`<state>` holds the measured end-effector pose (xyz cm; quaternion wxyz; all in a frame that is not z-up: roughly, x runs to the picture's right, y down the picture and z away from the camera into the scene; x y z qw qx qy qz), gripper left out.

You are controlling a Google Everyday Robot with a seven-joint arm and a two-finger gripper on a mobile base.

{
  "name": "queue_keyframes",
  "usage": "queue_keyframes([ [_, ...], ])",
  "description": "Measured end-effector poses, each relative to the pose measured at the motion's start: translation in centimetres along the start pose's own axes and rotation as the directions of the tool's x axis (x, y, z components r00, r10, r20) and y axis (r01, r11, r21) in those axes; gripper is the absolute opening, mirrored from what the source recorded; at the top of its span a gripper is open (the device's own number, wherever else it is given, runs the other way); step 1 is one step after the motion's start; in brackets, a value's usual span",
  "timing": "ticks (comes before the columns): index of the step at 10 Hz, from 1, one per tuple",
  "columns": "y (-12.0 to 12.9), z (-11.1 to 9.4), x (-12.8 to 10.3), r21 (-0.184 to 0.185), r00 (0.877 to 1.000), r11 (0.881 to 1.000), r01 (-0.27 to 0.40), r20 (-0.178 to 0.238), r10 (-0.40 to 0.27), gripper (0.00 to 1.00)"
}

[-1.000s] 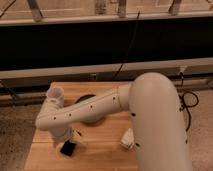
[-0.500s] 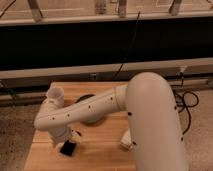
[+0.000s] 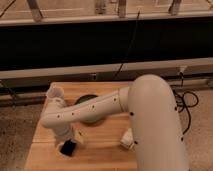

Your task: Place the eraser on the white sponge

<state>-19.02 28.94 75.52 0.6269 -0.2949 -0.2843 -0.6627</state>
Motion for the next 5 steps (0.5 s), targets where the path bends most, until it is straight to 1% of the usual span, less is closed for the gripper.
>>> queue_keyframes([
  [1, 0.1, 0.2, 0.1, 0.003, 1.000, 1.000, -0.003, 0.008, 0.003, 0.69],
  [2, 0.2, 0.6, 0.3, 0.003, 1.000, 1.000, -0.007, 0.022, 0.007, 0.57],
  [4, 0.5, 1.2, 0.4, -0.012, 0.999, 1.000, -0.014, 0.040, 0.014, 0.39],
  [5, 0.6, 1.5, 0.5, -0.020, 0.999, 1.000, -0.018, 0.048, 0.019, 0.28],
])
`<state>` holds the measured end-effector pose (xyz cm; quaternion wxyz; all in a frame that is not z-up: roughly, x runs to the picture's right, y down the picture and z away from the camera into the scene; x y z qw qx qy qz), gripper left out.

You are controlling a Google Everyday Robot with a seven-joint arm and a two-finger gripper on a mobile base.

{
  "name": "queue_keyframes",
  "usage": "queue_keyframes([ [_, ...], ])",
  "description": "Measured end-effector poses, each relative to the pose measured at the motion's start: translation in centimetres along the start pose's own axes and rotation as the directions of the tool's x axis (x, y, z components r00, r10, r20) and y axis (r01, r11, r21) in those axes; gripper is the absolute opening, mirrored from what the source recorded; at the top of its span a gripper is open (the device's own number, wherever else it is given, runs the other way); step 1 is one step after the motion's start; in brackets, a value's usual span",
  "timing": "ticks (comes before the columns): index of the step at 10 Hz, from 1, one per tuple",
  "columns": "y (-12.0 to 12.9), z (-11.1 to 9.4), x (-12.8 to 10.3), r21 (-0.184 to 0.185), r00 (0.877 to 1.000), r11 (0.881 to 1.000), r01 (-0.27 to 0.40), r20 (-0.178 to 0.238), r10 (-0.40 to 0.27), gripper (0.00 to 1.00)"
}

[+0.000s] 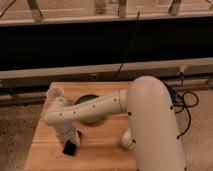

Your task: Place the eraser on the white sponge

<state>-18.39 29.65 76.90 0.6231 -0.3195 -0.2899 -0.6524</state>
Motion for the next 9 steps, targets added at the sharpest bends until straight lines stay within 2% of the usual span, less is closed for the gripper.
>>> queue_keyframes([
  [2, 0.1, 0.2, 0.1, -0.010, 1.000, 1.000, -0.006, 0.009, 0.006, 0.08],
  [3, 0.0, 0.2, 0.1, -0.011, 1.000, 1.000, -0.004, 0.007, 0.004, 0.02],
  [7, 0.2, 0.1, 0.1, -0.014, 1.000, 1.000, -0.006, 0.006, 0.006, 0.00],
  [8, 0.3, 0.0, 0.1, -0.013, 1.000, 1.000, -0.006, -0.004, 0.006, 0.00],
  [9, 0.9, -1.2, -0.1, 0.003, 0.999, 1.000, -0.019, -0.027, 0.019, 0.00],
])
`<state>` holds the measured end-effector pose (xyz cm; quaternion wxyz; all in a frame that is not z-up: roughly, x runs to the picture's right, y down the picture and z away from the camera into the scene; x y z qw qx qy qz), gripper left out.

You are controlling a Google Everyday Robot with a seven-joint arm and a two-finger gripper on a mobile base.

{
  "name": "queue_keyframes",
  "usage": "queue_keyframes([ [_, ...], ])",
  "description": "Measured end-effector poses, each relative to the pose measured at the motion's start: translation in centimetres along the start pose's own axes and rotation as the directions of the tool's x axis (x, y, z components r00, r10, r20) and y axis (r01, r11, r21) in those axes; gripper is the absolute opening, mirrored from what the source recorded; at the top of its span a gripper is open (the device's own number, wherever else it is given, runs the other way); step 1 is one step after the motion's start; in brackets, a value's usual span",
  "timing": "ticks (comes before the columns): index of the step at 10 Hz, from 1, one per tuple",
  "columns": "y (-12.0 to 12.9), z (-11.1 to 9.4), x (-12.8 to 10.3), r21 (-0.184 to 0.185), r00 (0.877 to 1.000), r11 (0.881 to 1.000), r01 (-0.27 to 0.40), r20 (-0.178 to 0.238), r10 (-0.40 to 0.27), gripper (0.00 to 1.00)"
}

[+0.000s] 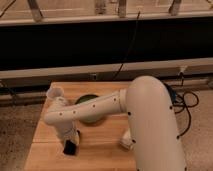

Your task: Place the eraser on the white sponge

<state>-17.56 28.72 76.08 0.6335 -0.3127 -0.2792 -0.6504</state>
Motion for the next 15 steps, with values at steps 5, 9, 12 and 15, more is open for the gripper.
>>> queue_keyframes([
  [5, 4.1, -7.9, -1.1, 0.066, 0.994, 0.996, -0.064, -0.089, 0.070, 0.00],
  [9, 8.5, -8.9, -0.8, 0.084, 0.984, 0.986, -0.145, -0.096, 0.153, 0.00],
  [12, 14.0, -8.9, -0.3, 0.099, 0.964, 0.965, -0.243, -0.089, 0.251, 0.00],
  [15, 19.5, -8.9, 0.0, 0.116, 0.932, 0.933, -0.340, -0.087, 0.351, 0.00],
])
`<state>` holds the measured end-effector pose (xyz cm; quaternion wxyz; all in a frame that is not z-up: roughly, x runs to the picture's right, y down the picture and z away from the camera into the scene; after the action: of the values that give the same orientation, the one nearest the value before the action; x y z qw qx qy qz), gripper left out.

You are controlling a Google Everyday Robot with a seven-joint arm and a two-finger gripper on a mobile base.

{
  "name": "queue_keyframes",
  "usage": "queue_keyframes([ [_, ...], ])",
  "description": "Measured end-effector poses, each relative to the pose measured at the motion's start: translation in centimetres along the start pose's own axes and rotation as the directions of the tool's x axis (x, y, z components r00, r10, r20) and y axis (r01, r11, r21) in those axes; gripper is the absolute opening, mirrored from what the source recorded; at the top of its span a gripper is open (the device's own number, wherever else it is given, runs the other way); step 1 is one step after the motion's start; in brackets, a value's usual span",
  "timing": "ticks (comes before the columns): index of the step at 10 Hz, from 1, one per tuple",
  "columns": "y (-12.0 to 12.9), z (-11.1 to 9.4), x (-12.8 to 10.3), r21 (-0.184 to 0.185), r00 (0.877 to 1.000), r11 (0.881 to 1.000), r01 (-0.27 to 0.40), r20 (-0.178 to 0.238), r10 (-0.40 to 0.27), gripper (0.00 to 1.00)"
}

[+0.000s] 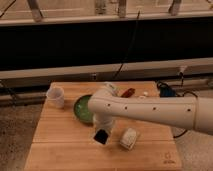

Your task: Place the eraser on the white sponge

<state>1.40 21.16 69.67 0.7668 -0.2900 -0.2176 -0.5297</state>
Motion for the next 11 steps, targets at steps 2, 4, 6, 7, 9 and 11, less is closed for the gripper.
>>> queue_keyframes([
  [2, 3.0, -0.1, 1.2, 0.008, 0.998, 0.998, -0.064, -0.005, 0.064, 0.00],
  [4, 5.6, 0.1, 2.4, 0.014, 0.993, 0.993, -0.120, -0.004, 0.120, 0.00],
  [6, 6.7, 0.7, 3.1, 0.014, 0.988, 0.988, -0.153, 0.004, 0.153, 0.00],
  [7, 7.1, 1.4, 3.5, 0.009, 0.986, 0.986, -0.168, 0.012, 0.168, 0.03],
  [9, 7.8, 2.1, 4.1, -0.005, 0.982, 0.982, -0.188, 0.021, 0.188, 0.18],
  [11, 8.8, 2.7, 4.6, -0.020, 0.976, 0.977, -0.214, 0.029, 0.215, 0.39],
])
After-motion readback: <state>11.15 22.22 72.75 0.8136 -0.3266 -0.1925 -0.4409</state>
